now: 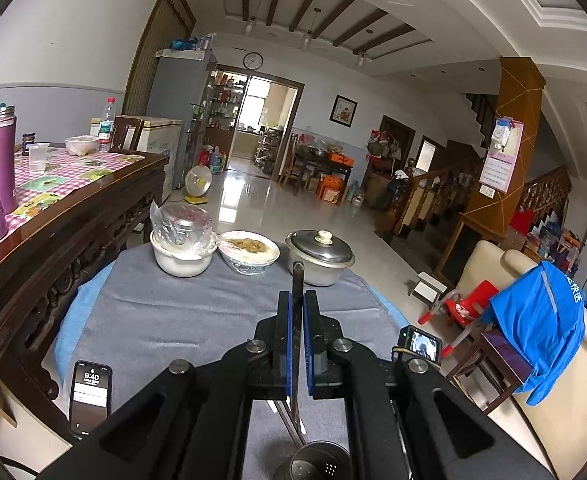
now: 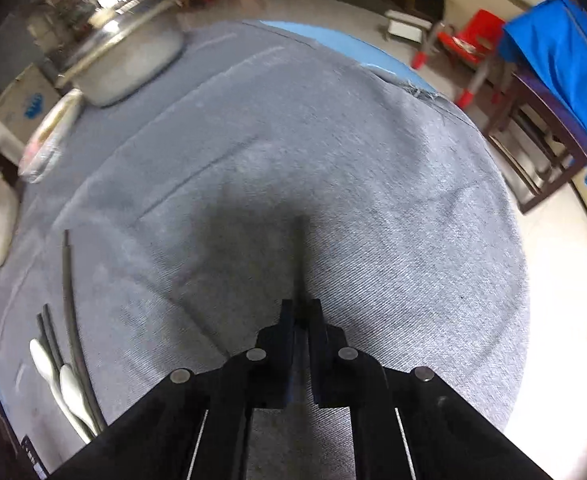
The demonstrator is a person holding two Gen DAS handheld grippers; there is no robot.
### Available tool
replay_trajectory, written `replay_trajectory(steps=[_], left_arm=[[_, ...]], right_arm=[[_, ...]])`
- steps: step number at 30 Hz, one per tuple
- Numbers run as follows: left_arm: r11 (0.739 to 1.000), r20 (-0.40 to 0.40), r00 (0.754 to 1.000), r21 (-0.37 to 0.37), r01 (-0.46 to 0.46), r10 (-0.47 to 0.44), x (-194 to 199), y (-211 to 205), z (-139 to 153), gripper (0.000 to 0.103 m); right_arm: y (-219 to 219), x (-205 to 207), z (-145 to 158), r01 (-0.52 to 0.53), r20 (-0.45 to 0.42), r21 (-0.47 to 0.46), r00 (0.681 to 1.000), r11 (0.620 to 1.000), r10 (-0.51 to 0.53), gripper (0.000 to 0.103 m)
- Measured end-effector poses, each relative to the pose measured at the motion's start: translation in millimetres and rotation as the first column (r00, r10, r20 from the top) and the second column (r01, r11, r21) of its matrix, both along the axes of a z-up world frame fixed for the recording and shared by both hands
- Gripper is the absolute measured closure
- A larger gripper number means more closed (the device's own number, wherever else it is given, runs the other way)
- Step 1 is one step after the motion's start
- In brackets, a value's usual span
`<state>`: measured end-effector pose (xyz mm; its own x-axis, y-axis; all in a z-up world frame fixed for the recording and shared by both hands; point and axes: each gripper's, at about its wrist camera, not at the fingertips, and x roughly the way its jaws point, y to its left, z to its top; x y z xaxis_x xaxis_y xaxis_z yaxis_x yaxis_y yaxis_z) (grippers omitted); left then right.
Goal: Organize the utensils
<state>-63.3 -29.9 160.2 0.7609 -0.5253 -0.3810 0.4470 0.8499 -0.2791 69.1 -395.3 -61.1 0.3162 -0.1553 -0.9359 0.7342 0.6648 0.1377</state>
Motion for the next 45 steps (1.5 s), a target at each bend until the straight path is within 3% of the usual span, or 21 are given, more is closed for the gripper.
replay_trajectory(steps=[5, 9, 13, 15, 16, 21, 23, 27, 31, 34, 37, 40, 45], left_arm=[[1.000, 0.007, 1.000, 0.018, -0.003, 0.003, -11, -7, 3, 0.098], [1.000, -0.005, 1.000, 0.015, 0.003, -0.003, -16, -18, 2, 0.098], [1.000, -0.011, 1.000, 0.001, 0.014, -0.014, -24, -23, 3, 0.098], [1.000, -0.018, 1.000, -0.002, 0.020, -0.020, -27, -25, 4, 0.098], [1.000, -0.019, 1.000, 0.002, 0.018, -0.018, -29, -26, 4, 0.098], [1.000, -0.027, 1.000, 0.012, 0.015, -0.015, -33, -21, 4, 0.098], [1.000, -0.045, 0.999, -0.002, 0.015, -0.015, -32, -15, 2, 0.098], [1.000, -0.063, 0.998, -0.001, 0.006, -0.006, -31, -12, -5, 0.098], [1.000, -0.087, 0.996, 0.003, 0.006, -0.006, -28, -14, -16, 0.098], [1.000, -0.119, 0.993, 0.017, 0.010, -0.008, -21, -18, -27, 0.098], [0.999, -0.150, 0.989, 0.038, 0.022, -0.016, -16, -23, -39, 0.098], [0.998, -0.174, 0.984, 0.040, 0.040, -0.032, -10, -25, -50, 0.098], [0.995, -0.227, 0.972, 0.064, 0.073, -0.057, 8, -28, -68, 0.098]], right_arm=[[10, -36, 26, -0.034, 0.171, 0.022, 0.985, 0.999, 0.030, 0.096], [19, -71, 65, -0.080, 0.335, 0.008, 0.939, 0.997, 0.073, 0.096], [39, -102, 120, -0.135, 0.508, -0.030, 0.851, 0.990, 0.132, 0.096], [51, -119, 147, -0.156, 0.589, -0.059, 0.792, 0.986, 0.161, 0.096], [61, -128, 161, -0.178, 0.641, -0.061, 0.748, 0.982, 0.175, 0.096], [96, -154, 194, -0.277, 0.775, -0.055, 0.594, 0.959, 0.216, 0.096], [110, -155, 196, -0.304, 0.800, -0.051, 0.557, 0.951, 0.221, 0.096], [137, -156, 187, -0.353, 0.818, -0.039, 0.526, 0.935, 0.233, 0.096], [157, -156, 173, -0.326, 0.817, -0.096, 0.514, 0.940, 0.261, 0.096], [162, -153, 162, -0.276, 0.814, -0.149, 0.511, 0.949, 0.277, 0.096], [157, -150, 156, -0.246, 0.828, -0.127, 0.507, 0.961, 0.239, 0.096], [157, -149, 157, -0.208, 0.828, -0.162, 0.503, 0.965, 0.248, 0.096], [170, -142, 146, -0.236, 0.787, -0.224, 0.529, 0.946, 0.318, 0.096]])
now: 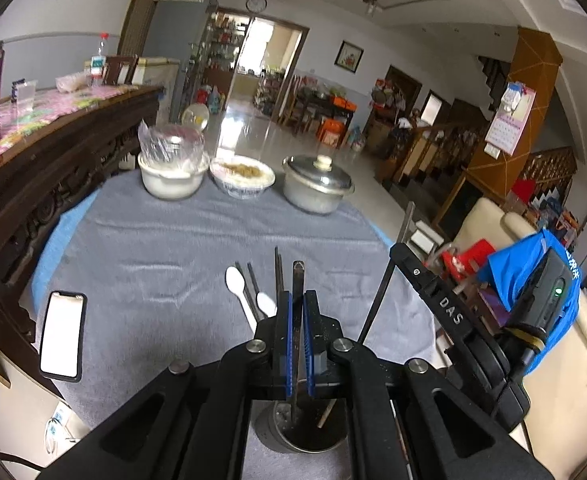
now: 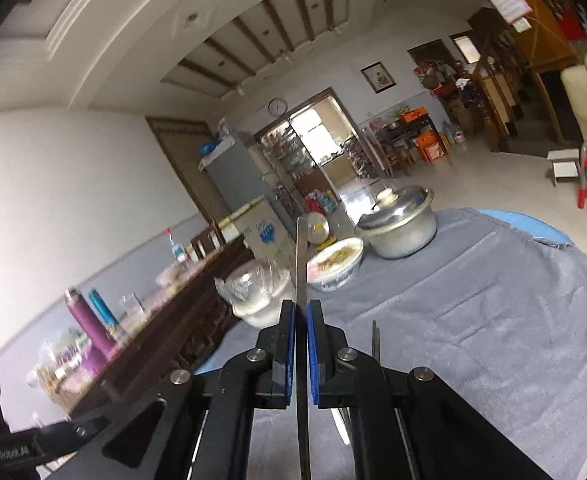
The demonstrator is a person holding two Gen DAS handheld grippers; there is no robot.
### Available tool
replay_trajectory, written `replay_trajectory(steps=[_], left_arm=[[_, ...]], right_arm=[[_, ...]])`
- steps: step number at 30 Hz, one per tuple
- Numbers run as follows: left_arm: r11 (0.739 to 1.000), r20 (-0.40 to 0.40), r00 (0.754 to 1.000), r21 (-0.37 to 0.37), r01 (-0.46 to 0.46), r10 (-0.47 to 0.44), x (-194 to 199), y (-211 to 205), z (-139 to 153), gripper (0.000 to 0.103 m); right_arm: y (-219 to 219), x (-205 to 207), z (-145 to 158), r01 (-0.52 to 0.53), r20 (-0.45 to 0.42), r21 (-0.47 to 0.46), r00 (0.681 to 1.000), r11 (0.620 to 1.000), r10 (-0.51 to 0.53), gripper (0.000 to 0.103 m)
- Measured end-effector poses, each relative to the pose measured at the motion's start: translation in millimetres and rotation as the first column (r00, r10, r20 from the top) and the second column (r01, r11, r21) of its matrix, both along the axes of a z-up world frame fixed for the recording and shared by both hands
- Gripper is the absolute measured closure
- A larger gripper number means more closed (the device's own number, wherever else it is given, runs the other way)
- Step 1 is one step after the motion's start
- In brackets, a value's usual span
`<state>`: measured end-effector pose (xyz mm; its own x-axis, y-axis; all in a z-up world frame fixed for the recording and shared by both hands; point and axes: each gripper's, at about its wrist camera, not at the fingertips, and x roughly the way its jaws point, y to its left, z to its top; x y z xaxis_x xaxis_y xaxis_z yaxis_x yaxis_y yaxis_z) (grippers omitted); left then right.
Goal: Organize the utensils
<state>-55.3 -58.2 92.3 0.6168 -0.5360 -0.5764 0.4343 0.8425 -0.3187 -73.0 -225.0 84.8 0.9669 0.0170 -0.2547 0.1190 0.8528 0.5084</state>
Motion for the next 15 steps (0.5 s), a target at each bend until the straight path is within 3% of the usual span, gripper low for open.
replay_trajectory(steps=[5, 8, 10, 15], left_arm=[[0.998, -0.022, 0.998, 0.012, 0.054, -0.054, 8, -1, -16, 0.098], [0.996, -0.022, 0.996, 0.013, 0.085, -0.085, 12, -1, -21, 0.089], [0.995, -0.024, 0.995, 0.008, 0.095, -0.095, 15, 1, -24, 0.071], [0.991, 0.004, 0.992, -0.051, 0.126, -0.126, 22, 14, -26, 0.051]], right_arm=[[19, -10, -14, -0.048, -0.049, -0.119, 0.998, 0.992, 0.042, 0.096], [23, -18, -23, -0.076, -0.092, -0.157, 0.994, 0.985, 0.062, 0.095], [19, -20, -27, -0.094, -0.135, -0.151, 0.988, 0.984, 0.073, 0.095], [-5, -27, -28, -0.083, -0.164, -0.050, 0.984, 0.995, 0.074, 0.091]])
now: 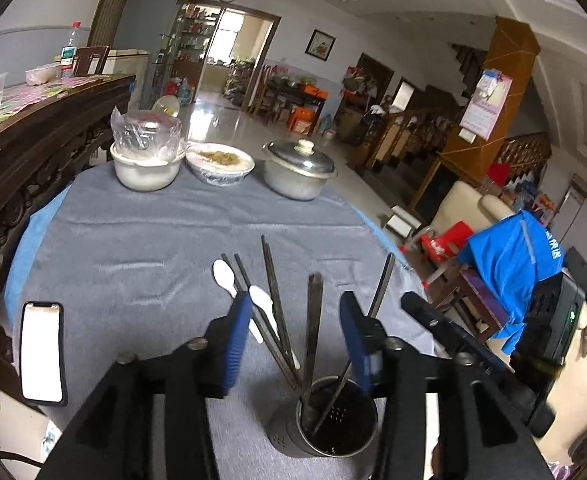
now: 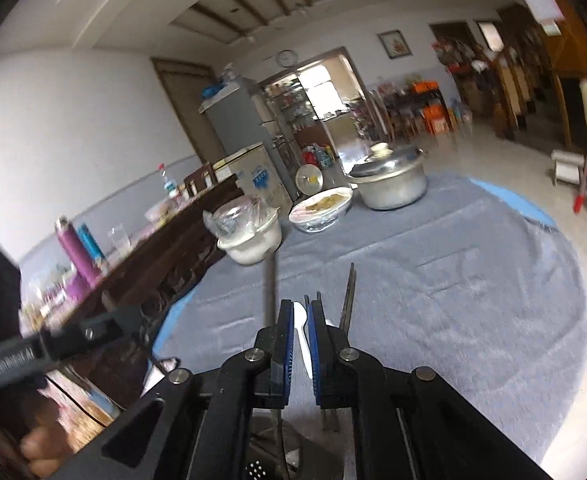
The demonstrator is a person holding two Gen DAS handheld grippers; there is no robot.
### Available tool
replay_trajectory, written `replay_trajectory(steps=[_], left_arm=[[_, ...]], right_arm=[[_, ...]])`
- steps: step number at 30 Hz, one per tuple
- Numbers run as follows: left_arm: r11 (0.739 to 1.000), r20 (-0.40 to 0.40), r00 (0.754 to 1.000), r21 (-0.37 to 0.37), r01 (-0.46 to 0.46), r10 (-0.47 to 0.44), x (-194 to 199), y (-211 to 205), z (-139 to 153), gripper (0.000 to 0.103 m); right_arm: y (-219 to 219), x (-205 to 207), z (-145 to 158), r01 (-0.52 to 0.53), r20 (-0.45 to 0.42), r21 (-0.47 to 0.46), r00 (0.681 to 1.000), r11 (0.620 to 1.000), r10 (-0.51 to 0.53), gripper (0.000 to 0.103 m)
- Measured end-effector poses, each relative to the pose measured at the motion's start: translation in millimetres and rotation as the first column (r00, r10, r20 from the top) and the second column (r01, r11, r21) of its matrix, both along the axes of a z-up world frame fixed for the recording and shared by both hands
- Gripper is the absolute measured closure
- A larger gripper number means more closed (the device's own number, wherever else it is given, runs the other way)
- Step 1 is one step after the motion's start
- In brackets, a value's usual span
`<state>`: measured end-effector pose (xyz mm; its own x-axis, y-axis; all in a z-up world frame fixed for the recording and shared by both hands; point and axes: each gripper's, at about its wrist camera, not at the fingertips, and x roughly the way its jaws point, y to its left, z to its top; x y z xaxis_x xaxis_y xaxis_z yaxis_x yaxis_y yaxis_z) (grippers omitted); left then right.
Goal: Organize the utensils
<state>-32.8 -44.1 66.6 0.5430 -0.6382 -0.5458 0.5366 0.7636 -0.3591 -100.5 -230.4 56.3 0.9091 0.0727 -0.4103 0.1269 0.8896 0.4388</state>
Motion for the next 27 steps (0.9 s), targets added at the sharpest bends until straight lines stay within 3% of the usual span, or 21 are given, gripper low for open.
replay_trajectory(steps=[5, 11, 18, 27], left_arm=[[0.998, -0.014, 1.000, -0.063, 0.012, -0.013, 12, 10, -7, 0.048], [0.995, -0.052, 0.999, -0.098, 0.000, -0.005, 32, 23, -22, 0.048], [0.986, -0.075, 0.997, -0.166, 0.019, -0.032, 48, 31, -34, 0.046], [0.960, -0.028, 0.994, -0.265, 0.092, -0.103, 52, 34, -33, 0.039]], right_arm=[[-43, 4, 5, 0.135, 0.016, 0.085, 0.991, 0.987, -0.136, 0.084], [-78, 28, -24, 0.243, -0.076, 0.160, 0.969, 0.957, -0.233, 0.084], [-85, 59, -61, 0.254, -0.174, 0.192, 0.959, 0.948, -0.222, 0.084], [-82, 81, -76, 0.221, -0.199, 0.182, 0.962, 0.958, -0.184, 0.084]])
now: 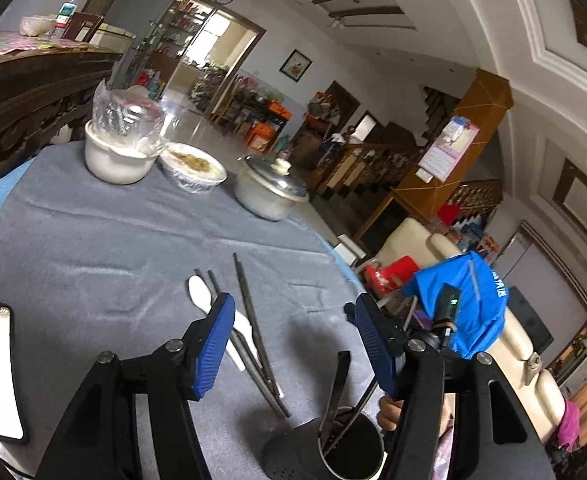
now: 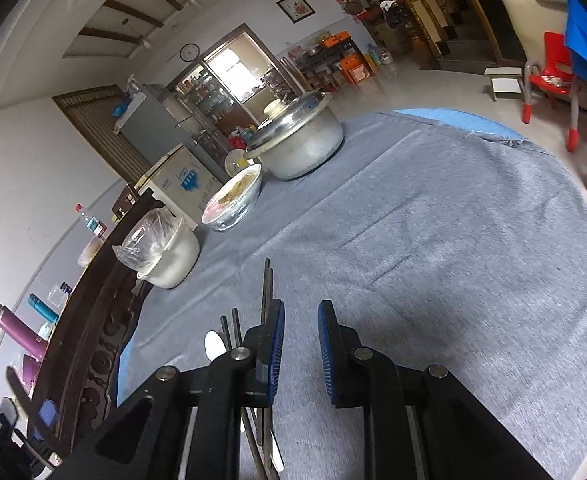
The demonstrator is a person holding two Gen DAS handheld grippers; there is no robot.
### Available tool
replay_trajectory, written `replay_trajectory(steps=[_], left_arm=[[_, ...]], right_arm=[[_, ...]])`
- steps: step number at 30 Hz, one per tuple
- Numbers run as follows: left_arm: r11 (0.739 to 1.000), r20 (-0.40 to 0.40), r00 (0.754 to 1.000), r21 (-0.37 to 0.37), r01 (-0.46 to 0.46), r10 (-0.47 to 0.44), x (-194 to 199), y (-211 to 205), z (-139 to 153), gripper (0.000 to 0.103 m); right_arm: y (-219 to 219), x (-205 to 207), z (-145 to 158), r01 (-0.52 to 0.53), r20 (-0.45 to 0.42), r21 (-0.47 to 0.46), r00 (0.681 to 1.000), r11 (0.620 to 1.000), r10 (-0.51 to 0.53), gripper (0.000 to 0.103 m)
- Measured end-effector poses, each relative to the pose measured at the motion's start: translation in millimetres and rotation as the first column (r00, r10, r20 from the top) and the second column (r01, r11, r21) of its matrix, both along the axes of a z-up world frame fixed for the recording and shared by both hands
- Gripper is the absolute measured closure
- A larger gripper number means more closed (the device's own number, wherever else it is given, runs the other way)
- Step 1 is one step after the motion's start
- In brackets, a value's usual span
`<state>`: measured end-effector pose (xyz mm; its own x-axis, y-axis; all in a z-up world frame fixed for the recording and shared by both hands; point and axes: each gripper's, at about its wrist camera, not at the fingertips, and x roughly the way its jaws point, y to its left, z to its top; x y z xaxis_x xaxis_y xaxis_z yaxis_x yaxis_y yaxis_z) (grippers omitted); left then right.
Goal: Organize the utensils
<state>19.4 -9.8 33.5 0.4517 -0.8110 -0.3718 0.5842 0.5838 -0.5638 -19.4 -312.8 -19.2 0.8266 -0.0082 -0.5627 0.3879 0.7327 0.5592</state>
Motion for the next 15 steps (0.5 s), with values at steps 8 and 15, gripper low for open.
replay_trajectory(steps=[8, 15], left_arm=[[0.998, 0.017, 1.000, -0.061, -0.006, 0.007, 11, 7, 2, 0.033], [0.995, -0.030, 0.997, -0.067, -0.069, 0.067, 33, 9, -5, 0.032]], right_arm=[[-1, 19, -14, -0.024, -0.016, 0.006, 1.000, 1.000, 0.024, 0.083], [-4, 34, -25, -0.037, -0.028, 0.014, 0.999, 0.999, 0.038, 0.082]])
